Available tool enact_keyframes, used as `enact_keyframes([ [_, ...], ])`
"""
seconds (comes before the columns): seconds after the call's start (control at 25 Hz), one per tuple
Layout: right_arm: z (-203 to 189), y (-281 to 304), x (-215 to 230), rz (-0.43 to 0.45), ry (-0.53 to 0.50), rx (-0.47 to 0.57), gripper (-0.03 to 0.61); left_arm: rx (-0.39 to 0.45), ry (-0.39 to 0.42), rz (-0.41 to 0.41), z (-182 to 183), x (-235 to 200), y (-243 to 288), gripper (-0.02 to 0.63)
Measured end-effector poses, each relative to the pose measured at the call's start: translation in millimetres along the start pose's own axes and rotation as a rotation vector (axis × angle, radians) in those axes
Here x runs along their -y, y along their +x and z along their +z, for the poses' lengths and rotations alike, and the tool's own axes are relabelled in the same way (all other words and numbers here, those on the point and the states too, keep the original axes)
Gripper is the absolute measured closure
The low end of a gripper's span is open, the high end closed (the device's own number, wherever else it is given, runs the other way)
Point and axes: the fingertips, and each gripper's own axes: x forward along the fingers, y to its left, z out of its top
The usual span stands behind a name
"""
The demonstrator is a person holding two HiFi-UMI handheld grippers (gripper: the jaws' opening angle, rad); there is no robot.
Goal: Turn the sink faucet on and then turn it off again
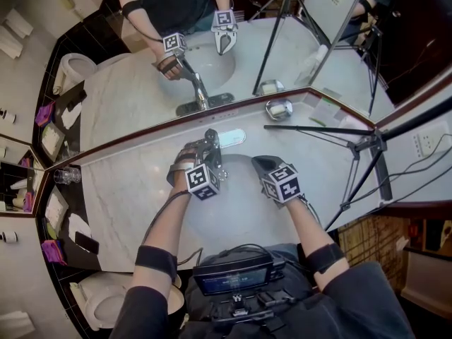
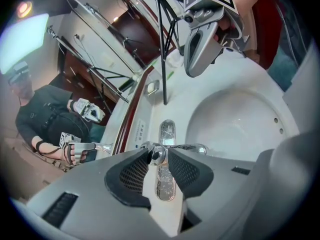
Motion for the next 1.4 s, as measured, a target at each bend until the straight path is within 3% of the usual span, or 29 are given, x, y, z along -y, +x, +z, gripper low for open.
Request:
enact_keyframes([
  [0.28,-1,1,-2,0.003,0.000,-0.001,0.554,0.008,-0.009,0.040,1,-4,-1,0.525],
  [0.68,0,3,-5,0.012,-0.005,0.000,0.554,-0.011,-0.026,0.008,-8,33,2,0.534],
  [1.16,0,1,-7,0.011,-0.010,-0.001,0.554,-0.018,0.004,0.021,-9,32,1,0.534],
  [1.4,3,0,-9,0.019,-0.024,0.000,0.554,-0.001,-0.101,-0.009,-9,32,-5,0.532],
])
